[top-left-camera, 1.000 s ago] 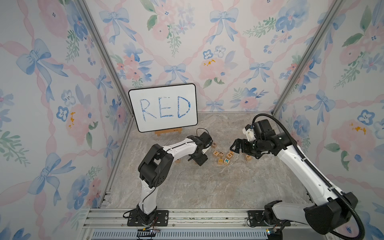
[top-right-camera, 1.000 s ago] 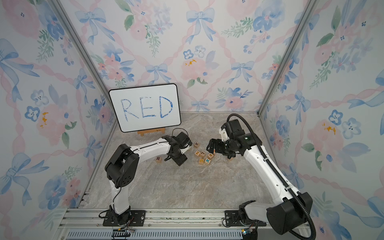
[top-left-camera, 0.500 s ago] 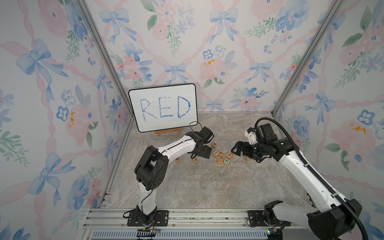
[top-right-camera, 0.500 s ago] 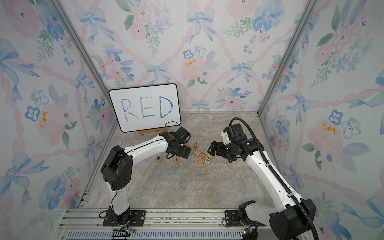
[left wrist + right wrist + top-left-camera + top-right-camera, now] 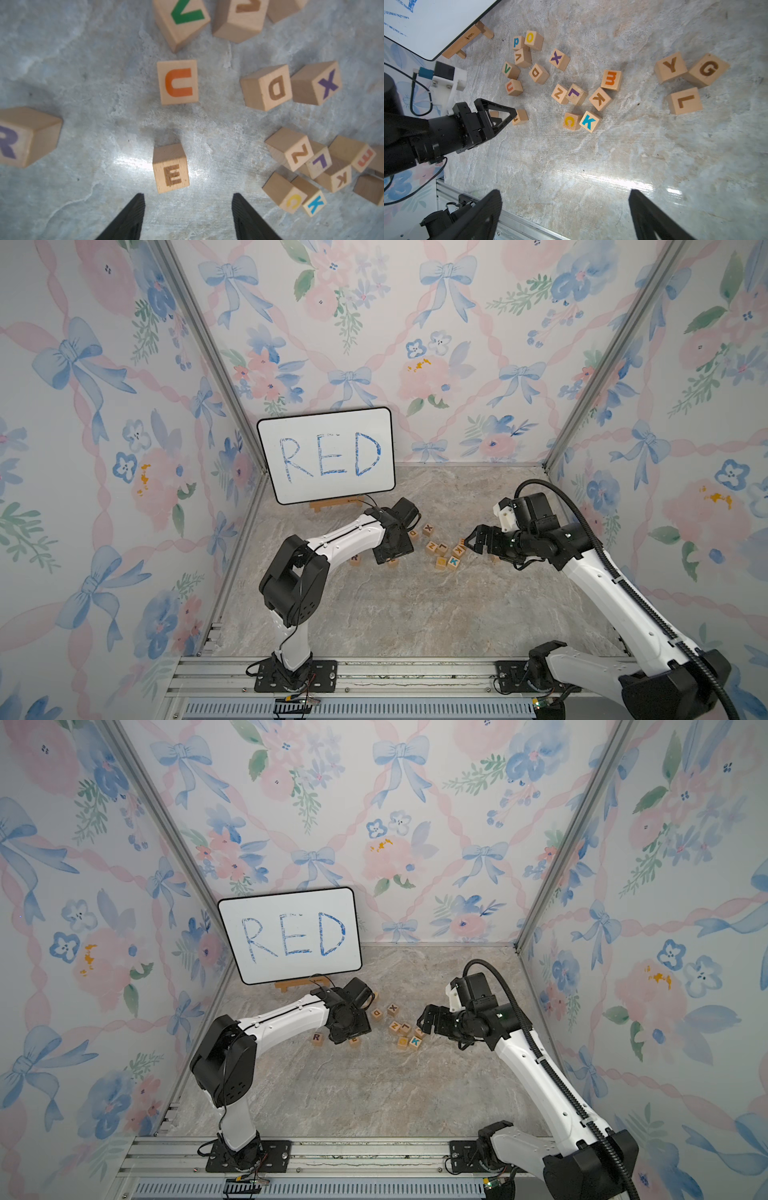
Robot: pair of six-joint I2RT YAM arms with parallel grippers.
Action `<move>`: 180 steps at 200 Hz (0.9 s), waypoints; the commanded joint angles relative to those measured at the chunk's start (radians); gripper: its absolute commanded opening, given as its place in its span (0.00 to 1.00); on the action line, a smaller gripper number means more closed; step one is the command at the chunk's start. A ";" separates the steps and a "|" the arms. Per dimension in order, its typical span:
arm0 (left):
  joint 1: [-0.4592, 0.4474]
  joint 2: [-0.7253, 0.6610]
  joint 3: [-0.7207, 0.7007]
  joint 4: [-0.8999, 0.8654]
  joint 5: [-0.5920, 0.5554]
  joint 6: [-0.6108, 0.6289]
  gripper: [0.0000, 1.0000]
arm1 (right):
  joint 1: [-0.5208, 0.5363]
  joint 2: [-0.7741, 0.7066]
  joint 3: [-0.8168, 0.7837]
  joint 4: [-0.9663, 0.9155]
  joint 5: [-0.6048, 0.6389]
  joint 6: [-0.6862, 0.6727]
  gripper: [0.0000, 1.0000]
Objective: Assemble the uppercase word "red" with letter blocks
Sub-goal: Pick up the letter block from the center of the board.
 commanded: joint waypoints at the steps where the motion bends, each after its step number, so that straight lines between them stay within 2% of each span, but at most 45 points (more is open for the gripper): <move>1: 0.003 0.052 0.009 -0.020 0.007 -0.037 0.61 | -0.008 -0.015 -0.017 0.007 0.018 0.017 0.97; 64: 0.031 0.103 0.015 -0.018 -0.012 0.019 0.63 | -0.008 -0.014 -0.013 -0.002 0.028 0.009 0.97; 105: 0.037 0.128 0.019 -0.018 -0.015 0.048 0.55 | -0.010 -0.008 -0.011 0.000 0.031 0.003 0.97; 148: 0.030 0.137 0.020 -0.016 -0.014 0.061 0.54 | -0.013 -0.003 -0.012 0.002 0.032 0.003 0.97; 180: 0.030 0.149 0.029 -0.015 -0.037 0.095 0.41 | -0.012 -0.008 -0.018 0.005 0.034 0.006 0.97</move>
